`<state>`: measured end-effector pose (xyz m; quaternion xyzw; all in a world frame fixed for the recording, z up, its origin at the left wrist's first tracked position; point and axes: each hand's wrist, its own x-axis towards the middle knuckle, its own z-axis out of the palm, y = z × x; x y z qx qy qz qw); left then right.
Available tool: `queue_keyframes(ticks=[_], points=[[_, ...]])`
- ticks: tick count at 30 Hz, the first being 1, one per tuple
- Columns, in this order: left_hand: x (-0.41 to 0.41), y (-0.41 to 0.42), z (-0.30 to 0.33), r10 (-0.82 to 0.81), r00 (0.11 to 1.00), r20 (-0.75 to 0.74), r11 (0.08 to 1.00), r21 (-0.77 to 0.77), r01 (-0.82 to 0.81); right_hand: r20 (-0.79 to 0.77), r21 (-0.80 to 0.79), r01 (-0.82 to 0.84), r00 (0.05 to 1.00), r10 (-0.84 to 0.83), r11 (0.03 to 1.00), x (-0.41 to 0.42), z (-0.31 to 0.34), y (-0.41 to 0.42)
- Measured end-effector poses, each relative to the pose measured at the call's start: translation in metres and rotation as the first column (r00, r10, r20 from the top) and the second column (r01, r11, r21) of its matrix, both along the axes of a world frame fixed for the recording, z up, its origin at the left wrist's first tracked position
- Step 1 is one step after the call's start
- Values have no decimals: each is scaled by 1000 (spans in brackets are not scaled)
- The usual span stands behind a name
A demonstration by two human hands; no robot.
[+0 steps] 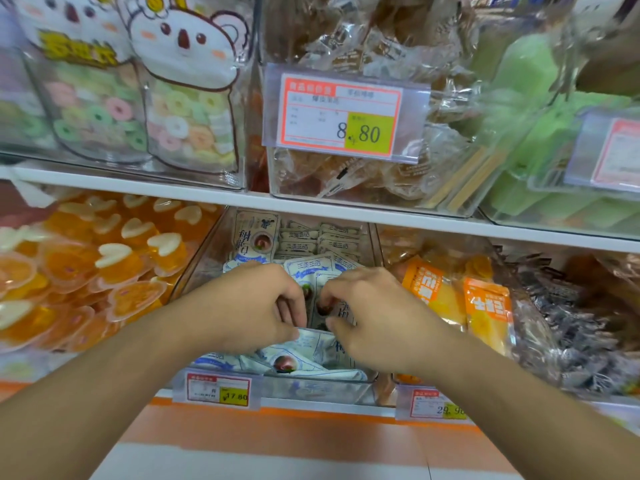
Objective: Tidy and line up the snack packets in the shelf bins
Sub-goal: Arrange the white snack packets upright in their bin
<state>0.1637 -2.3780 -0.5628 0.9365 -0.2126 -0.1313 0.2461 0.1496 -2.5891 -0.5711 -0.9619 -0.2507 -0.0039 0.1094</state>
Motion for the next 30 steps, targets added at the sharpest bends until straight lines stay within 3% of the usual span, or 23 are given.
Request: queue_keyframes(ticks=[6,11,14,20,24,30], points=[[-2,15,0,49,990,132,999,9,-51,-29,22,70,997,-69,997,2,-3,-2],[-6,29,-15,-19,935,354,968,241,-72,2,88,109,994,-109,990,29,2,20],[-6,44,-15,14,914,406,940,307,-151,-35,88,112,993,-109,990,61,7,51],[-2,67,-21,72,875,479,945,248,-213,-194,94,292,943,-270,952,117,-12,109],[-4,69,-21,104,855,508,956,187,-227,-65,101,360,933,-355,928,120,-27,123],[-5,71,-21,122,855,504,971,119,-209,78,259,321,933,-351,911,110,-38,117]])
